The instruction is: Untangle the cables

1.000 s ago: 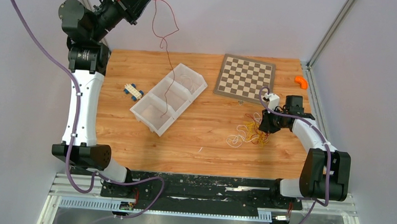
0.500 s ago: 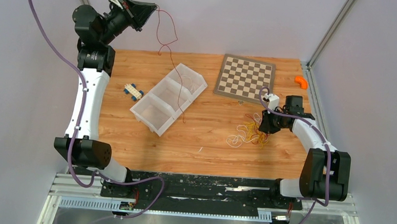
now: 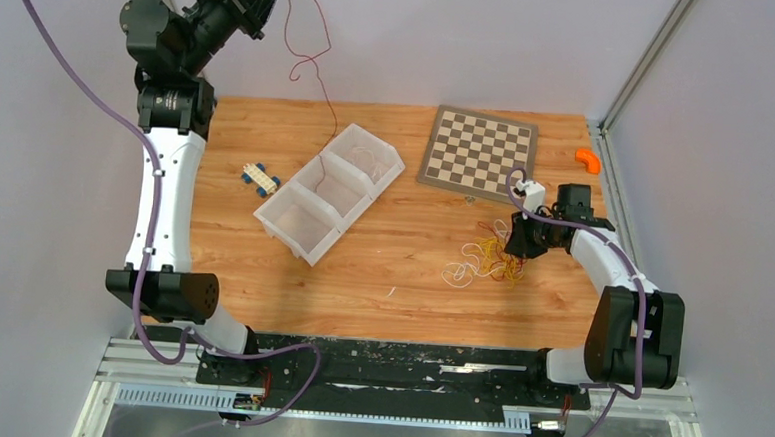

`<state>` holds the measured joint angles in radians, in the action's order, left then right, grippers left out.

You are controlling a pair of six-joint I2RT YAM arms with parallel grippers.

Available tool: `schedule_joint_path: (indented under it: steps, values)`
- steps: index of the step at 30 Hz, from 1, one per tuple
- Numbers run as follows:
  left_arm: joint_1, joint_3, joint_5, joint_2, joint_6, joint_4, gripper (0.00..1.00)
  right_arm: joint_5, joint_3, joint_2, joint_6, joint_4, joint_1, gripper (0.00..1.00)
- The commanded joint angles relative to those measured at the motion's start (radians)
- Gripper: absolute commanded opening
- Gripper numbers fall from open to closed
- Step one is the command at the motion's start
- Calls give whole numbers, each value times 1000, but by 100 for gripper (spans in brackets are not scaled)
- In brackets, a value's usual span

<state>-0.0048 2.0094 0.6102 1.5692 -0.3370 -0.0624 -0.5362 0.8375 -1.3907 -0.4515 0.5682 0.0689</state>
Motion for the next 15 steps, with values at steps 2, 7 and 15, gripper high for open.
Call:
schedule_joint_path:
  steps: [2,7,15]
  values:
    - [25,-78,17,-19,63,48,0,-27,36,0,-15,-1,3,13]
    - [25,-359,112,-112,102,41,0,-17,32,7,-22,5,3,13]
    - [26,-581,204,-214,182,168,0,-17,28,5,-32,12,6,13]
